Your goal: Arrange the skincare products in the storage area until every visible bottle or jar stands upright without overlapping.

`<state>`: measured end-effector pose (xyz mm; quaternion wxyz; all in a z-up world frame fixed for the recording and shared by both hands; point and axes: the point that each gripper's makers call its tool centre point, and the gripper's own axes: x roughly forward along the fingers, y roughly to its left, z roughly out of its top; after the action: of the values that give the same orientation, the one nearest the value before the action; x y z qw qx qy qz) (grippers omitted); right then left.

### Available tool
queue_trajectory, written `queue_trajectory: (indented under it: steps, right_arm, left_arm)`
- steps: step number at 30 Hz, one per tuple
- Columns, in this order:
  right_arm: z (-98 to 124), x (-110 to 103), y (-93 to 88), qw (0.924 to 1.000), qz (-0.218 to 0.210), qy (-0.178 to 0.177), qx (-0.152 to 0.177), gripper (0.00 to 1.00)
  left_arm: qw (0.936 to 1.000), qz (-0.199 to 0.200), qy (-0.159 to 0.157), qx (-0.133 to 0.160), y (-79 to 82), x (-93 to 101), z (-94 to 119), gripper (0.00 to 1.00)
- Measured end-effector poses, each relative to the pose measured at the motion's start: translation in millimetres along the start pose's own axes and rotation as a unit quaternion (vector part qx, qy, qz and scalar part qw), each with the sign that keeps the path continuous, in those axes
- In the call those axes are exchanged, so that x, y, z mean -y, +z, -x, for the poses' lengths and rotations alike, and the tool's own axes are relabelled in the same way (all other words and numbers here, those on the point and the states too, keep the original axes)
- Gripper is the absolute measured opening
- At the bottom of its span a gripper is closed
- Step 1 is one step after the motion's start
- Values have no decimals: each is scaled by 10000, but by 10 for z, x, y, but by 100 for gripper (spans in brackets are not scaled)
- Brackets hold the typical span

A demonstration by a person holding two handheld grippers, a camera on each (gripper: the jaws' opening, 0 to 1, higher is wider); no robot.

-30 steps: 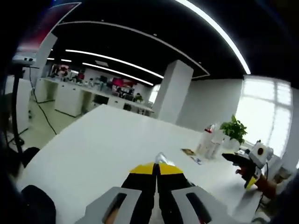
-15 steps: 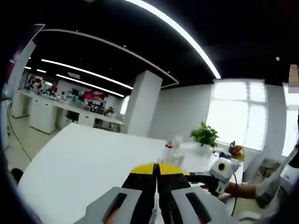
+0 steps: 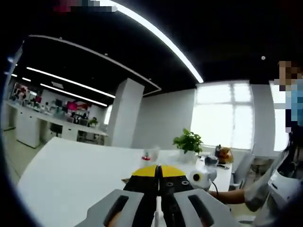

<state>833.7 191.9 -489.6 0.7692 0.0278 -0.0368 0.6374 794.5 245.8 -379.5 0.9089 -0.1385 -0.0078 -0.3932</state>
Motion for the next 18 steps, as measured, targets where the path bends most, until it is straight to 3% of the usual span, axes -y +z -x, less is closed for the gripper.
queue_trajectory:
  steps: [2, 4, 6, 9, 18]
  right_arm:
    - [20, -75, 46, 9995, -194, 219, 116, 61]
    - [47, -194, 88, 9978, -363, 521, 197, 45]
    - [58, -228, 104, 9972, -389, 597, 227, 31]
    - [63, -268, 70, 9971, -344, 663, 128, 19]
    - [84, -343, 80, 9944, -585, 864, 144, 7]
  left_arm:
    - [9999, 8, -102, 16, 6, 72, -13, 0]
    - [9999, -43, -137, -10, 3, 127, -30, 0]
    - [9998, -105, -155, -33, 0, 162, -45, 0]
    - [9997, -109, -218, -19, 15, 215, -57, 0]
    - [9994, -168, -313, 40, 54, 347, -61, 0]
